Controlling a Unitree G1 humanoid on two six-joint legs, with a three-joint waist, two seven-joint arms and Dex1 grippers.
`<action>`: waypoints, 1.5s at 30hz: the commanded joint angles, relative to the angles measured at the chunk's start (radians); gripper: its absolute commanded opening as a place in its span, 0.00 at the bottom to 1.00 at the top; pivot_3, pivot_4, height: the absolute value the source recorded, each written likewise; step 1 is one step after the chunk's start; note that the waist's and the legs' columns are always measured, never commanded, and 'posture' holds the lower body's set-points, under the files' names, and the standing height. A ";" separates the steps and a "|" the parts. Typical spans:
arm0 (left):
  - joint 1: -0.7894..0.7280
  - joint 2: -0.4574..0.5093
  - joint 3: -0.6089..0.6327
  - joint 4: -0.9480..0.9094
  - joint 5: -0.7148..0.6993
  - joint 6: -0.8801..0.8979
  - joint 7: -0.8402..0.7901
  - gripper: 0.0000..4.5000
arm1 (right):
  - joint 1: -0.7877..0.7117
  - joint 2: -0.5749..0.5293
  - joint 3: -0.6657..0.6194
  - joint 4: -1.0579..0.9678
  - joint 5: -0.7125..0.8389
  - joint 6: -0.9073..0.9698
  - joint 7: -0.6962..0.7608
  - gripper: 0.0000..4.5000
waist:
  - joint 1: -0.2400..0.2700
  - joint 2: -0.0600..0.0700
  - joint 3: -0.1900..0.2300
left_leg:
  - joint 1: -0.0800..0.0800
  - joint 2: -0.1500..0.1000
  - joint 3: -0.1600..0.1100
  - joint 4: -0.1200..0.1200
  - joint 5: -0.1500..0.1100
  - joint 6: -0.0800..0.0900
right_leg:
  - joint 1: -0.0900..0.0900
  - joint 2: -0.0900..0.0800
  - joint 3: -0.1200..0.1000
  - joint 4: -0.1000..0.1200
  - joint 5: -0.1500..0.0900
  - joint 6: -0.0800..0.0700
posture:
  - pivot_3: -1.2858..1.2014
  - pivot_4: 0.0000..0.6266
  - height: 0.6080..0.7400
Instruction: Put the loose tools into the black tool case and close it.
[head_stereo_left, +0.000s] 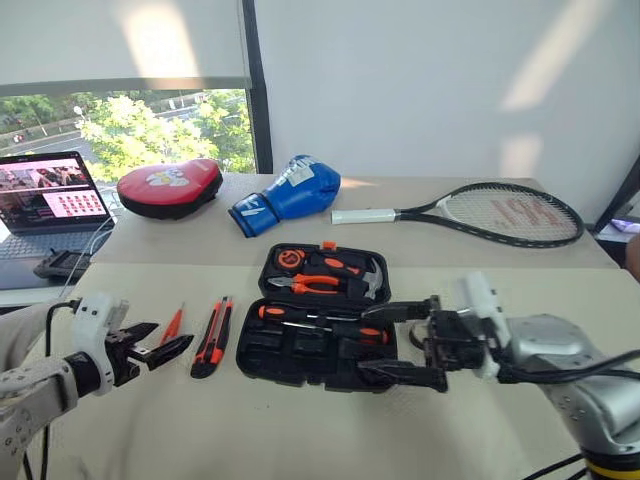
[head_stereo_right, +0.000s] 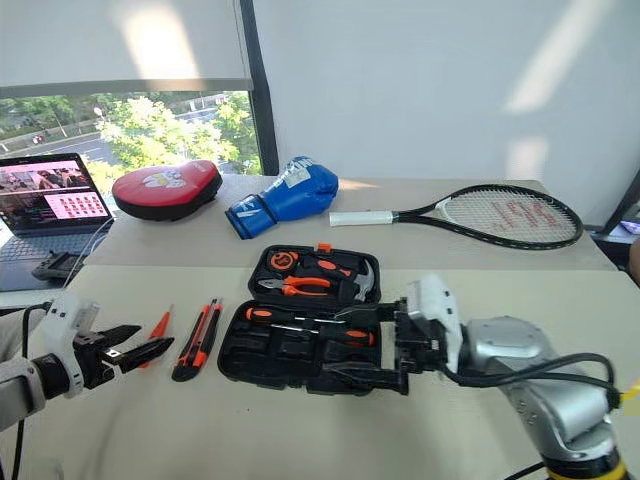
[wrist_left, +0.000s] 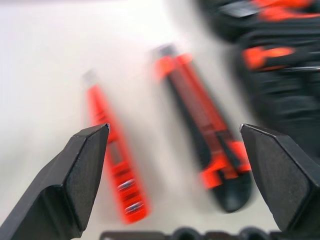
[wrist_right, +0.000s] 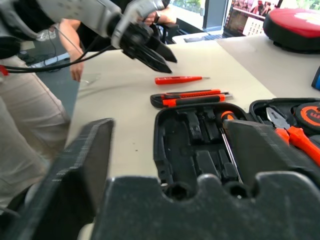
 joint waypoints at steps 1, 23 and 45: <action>-0.052 0.016 -0.052 0.022 0.062 0.103 0.096 1.00 | 0.038 -0.032 -0.082 -0.060 0.065 -0.020 0.005 0.98 | -0.001 -0.001 0.000 | 0.000 0.000 0.000 0.000 0.000 0.000 | 0.000 0.000 0.000 0.000 0.000 0.000 | 0.52 0.24 1.00; -0.454 0.128 -0.484 0.143 0.203 -0.428 -0.711 0.10 | 0.266 -0.069 -0.205 -0.202 0.053 -0.086 -0.160 1.00 | 0.025 -0.001 0.000 | -0.003 -0.003 0.001 0.001 0.002 -0.003 | -0.001 0.000 -0.004 0.000 0.000 -0.001 | 0.52 0.24 1.00; -0.903 -0.120 -0.898 0.730 0.709 -0.926 -1.039 0.10 | 0.768 -0.063 -0.505 -0.388 0.110 -0.190 -0.275 1.00 | 0.005 -0.003 0.001 | -0.008 -0.004 0.005 0.018 -0.008 0.025 | 0.002 0.002 0.003 -0.001 0.003 0.013 | 0.52 0.24 1.00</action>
